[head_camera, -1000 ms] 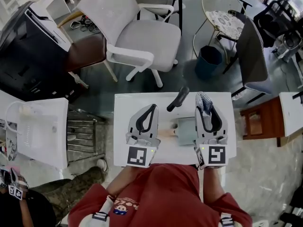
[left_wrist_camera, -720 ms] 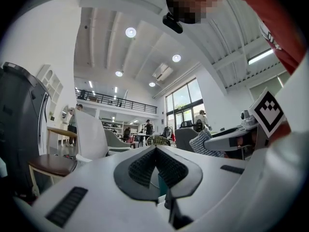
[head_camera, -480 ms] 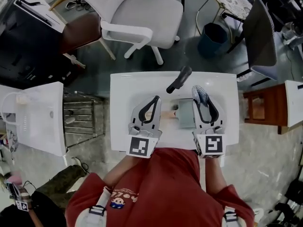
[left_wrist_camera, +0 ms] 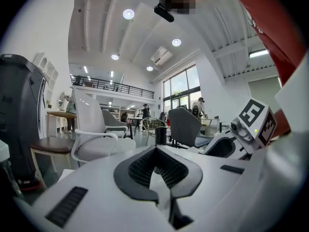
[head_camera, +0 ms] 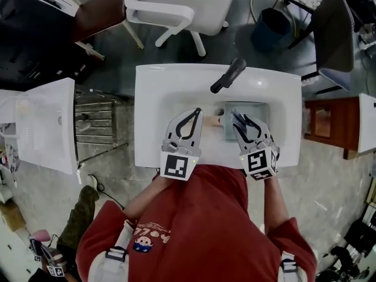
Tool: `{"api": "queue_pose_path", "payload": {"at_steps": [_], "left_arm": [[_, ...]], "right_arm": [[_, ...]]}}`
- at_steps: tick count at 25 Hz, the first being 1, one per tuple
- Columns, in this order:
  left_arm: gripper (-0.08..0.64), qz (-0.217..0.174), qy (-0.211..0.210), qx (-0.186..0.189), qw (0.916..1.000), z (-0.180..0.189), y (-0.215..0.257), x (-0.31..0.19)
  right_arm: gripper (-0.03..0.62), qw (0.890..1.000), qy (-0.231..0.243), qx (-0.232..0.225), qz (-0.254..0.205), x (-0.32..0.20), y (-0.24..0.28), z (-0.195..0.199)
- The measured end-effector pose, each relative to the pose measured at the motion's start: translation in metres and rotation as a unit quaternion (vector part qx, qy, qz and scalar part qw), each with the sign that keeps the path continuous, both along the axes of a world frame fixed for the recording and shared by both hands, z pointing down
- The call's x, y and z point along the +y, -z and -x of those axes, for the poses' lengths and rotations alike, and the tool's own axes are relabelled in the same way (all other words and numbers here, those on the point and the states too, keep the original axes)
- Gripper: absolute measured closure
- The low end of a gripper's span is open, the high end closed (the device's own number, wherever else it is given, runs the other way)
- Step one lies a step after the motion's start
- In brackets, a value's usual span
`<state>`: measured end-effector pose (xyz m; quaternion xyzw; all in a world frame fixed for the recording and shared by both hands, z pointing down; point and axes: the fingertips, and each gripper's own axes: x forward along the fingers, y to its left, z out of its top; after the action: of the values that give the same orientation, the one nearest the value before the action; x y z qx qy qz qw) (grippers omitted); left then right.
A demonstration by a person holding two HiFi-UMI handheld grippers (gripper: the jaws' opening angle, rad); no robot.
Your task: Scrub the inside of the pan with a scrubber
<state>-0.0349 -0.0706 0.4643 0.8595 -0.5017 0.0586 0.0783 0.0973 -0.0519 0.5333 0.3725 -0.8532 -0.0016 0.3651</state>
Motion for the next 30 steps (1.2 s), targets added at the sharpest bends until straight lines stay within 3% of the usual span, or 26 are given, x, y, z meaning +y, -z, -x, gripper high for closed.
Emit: {"api": "queue_pose_path", "payload": {"at_steps": [3, 8, 17, 20, 23, 30], "left_arm": [[0.546, 0.004, 0.003, 0.003, 1.0, 0.003, -0.005, 0.0], [0.546, 0.01, 0.002, 0.001, 0.9999, 0.005, -0.012, 0.0], [0.546, 0.011, 0.003, -0.005, 0.9999, 0.008, -0.02, -0.003], [0.546, -0.019, -0.005, -0.031, 0.9993, 0.008, -0.02, -0.006], [0.546, -0.008, 0.002, -0.011, 0.9999, 0.007, -0.018, -0.007], [0.546, -0.017, 0.002, -0.005, 0.9998, 0.008, -0.014, -0.009]], "right_arm": [[0.417, 0.993, 0.069, 0.07, 0.059, 0.019, -0.042, -0.003], [0.419, 0.958, 0.179, 0.168, 0.152, 0.049, -0.101, -0.009], [0.433, 0.919, 0.271, 0.187, 0.216, 0.064, -0.143, -0.005], [0.436, 0.911, 0.282, 0.183, 0.237, 0.065, -0.149, -0.008], [0.437, 0.903, 0.299, 0.189, 0.246, 0.07, -0.155, -0.01], [0.446, 0.891, 0.316, 0.208, 0.251, 0.073, -0.169, -0.005]]}}
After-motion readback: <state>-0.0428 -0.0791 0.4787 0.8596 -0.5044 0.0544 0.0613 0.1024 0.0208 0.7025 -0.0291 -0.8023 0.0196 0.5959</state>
